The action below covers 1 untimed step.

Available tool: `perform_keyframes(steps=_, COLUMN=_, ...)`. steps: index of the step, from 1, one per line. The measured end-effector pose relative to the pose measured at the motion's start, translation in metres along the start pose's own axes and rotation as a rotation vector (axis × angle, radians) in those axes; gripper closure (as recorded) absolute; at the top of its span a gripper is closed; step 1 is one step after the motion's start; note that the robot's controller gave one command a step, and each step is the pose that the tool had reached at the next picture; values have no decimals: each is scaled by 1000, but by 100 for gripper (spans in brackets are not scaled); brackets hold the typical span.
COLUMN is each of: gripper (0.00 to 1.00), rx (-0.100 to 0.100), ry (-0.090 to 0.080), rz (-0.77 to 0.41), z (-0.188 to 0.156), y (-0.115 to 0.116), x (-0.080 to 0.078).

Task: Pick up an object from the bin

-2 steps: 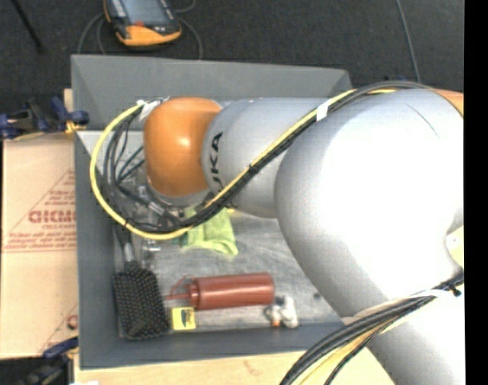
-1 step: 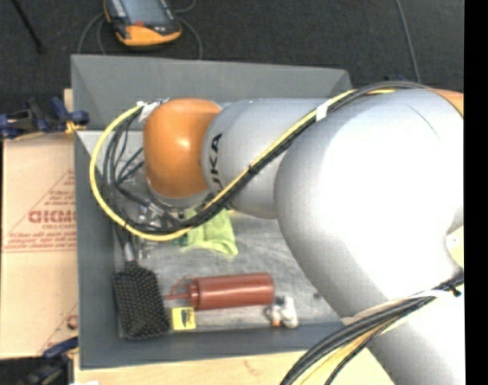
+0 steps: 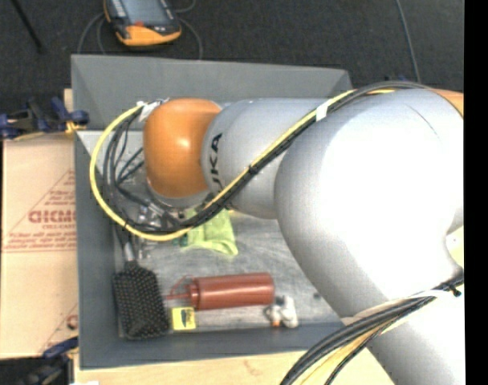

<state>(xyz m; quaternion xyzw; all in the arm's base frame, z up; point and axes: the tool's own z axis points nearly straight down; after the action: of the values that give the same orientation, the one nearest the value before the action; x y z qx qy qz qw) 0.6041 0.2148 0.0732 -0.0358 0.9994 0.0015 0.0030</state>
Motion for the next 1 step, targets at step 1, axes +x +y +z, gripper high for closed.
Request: perform_keyframes(steps=1, gripper=0, rx=4, ry=2, rz=-139, z=-85, y=-33, x=115)
